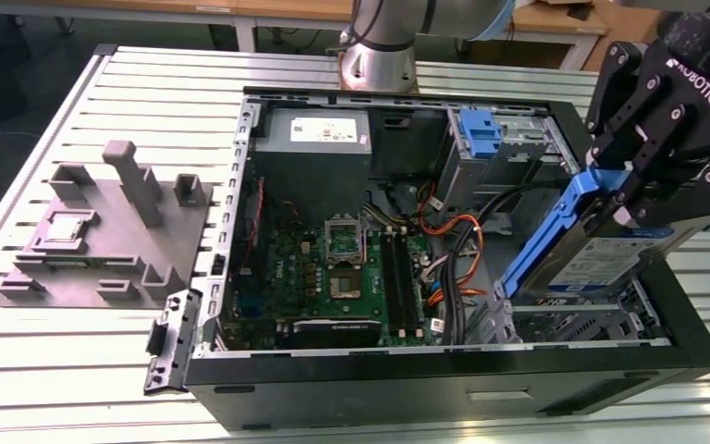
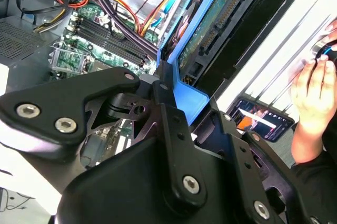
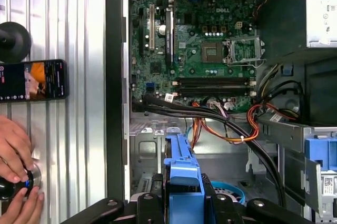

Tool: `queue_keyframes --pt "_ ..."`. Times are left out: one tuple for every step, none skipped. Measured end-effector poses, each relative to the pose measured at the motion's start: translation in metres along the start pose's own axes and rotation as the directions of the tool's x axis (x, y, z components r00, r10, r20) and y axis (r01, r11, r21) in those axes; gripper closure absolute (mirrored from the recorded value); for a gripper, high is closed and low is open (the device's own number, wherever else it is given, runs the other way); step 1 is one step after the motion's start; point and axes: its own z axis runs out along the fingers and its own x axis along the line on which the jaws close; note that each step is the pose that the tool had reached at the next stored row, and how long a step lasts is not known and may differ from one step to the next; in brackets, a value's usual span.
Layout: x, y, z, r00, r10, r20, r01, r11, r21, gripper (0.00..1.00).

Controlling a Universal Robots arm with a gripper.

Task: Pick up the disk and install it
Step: 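Insert the disk into the insertion slot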

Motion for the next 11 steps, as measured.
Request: queue_keyframes --pt "0.0001 0.0000 0.0008 1.0000 0.000 -0.0002 0.000 1.0000 0.0000 0.64" --pt "0.0002 -0.0001 0.0018 1.0000 0.000 -0.0001 0.000 1.0000 0.0000 0.64" --pt "0.0003 -0.0002 0.0028 1.0000 0.000 -0.0002 0.000 1.0000 0.0000 0.64" --pt "0.0003 -0.0002 0.0039 1.0000 0.000 0.0000 0.000 1.0000 0.0000 0.64" --pt "0.0004 -0.0003 0.0049 1.0000 0.000 0.0000 0.000 1.0000 0.0000 0.64" --pt "0.0004 -0.0003 0.0060 1.0000 0.000 -0.0001 0.000 1.0000 0.0000 0.64" --pt "0.0004 -0.0003 0.0069 1.0000 0.000 0.0000 0.000 1.0000 0.0000 0.64" --pt "0.0004 -0.0003 0.0076 1.0000 0.000 -0.0001 0.000 1.0000 0.0000 0.64" --pt "0.0004 -0.0003 0.0080 1.0000 0.000 -0.0001 0.000 1.0000 0.0000 0.64" --pt "0.0004 -0.0003 0.0081 1.0000 0.000 -0.0001 0.000 1.0000 0.0000 0.64" --pt "0.0005 -0.0003 0.0081 1.0000 0.000 -0.0001 0.000 1.0000 0.0000 0.64"
